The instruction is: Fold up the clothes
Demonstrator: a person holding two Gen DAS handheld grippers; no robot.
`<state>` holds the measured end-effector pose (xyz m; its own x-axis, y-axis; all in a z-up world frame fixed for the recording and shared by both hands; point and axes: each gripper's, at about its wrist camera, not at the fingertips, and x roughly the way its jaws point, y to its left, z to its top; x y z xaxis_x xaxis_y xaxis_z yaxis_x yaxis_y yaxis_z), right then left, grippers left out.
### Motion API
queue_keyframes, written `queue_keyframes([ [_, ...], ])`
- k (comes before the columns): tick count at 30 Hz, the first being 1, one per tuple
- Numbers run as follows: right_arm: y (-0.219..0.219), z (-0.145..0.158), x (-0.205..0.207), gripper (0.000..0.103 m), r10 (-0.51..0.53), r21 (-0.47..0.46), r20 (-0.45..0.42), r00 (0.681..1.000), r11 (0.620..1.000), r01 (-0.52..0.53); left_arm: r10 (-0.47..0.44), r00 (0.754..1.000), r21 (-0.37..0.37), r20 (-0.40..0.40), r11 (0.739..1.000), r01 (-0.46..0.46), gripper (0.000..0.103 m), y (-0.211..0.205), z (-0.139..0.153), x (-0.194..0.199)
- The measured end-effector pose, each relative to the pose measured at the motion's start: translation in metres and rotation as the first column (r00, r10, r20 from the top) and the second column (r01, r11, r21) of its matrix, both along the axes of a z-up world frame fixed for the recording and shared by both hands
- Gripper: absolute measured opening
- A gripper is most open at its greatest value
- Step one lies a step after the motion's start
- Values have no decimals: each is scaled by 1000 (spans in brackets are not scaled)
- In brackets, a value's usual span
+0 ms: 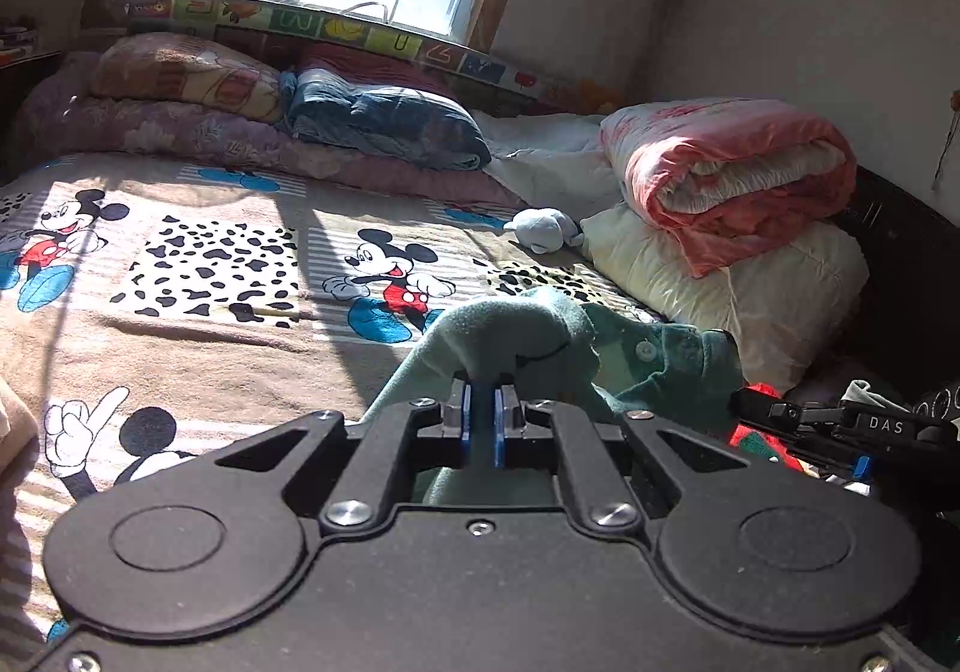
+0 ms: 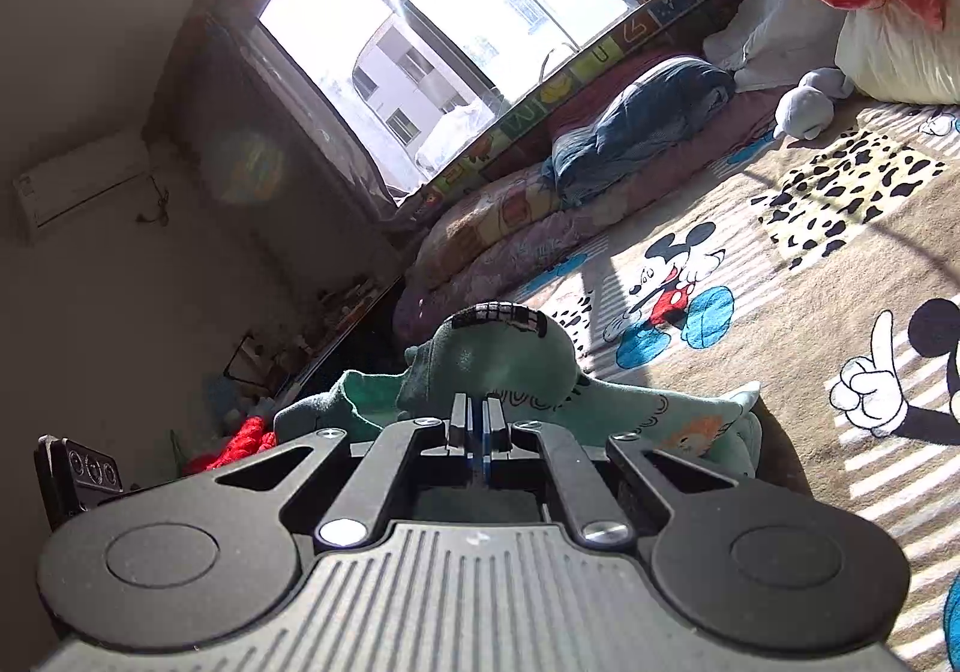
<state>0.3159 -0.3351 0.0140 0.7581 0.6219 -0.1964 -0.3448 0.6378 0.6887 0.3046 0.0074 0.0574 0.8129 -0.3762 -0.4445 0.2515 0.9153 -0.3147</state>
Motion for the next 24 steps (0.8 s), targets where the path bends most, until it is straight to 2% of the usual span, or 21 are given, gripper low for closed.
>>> queue_keyframes([
  [3, 6, -27, -40, 5, 2, 2, -31, 1000, 1000, -2, -1, 1000, -2, -31, 1000, 1, 4, -1, -24, -37],
  [5, 10, -41, -65, 5, -4, -17, -42, 999, 1000, 3, 0, 999, 28, -51, 1000, 1, 4, -6, -42, -63],
  [9, 17, -69, -103, 5, -8, -34, -97, 995, 999, 4, 3, 994, 38, -112, 999, 2, 4, -9, -74, -99],
  [19, 32, -105, -159, 5, -21, -113, -206, 978, 994, -3, 6, 981, 80, -192, 997, 9, 4, -22, -121, -147],
  [22, 31, -114, -174, 8, -30, -127, -247, 969, 992, -2, 23, 972, 72, -235, 997, -6, 5, -24, -136, -161],
  [24, 30, -122, -186, 9, -27, -123, -285, 958, 992, -8, 41, 957, 24, -288, 999, -35, 5, -19, -145, -176],
])
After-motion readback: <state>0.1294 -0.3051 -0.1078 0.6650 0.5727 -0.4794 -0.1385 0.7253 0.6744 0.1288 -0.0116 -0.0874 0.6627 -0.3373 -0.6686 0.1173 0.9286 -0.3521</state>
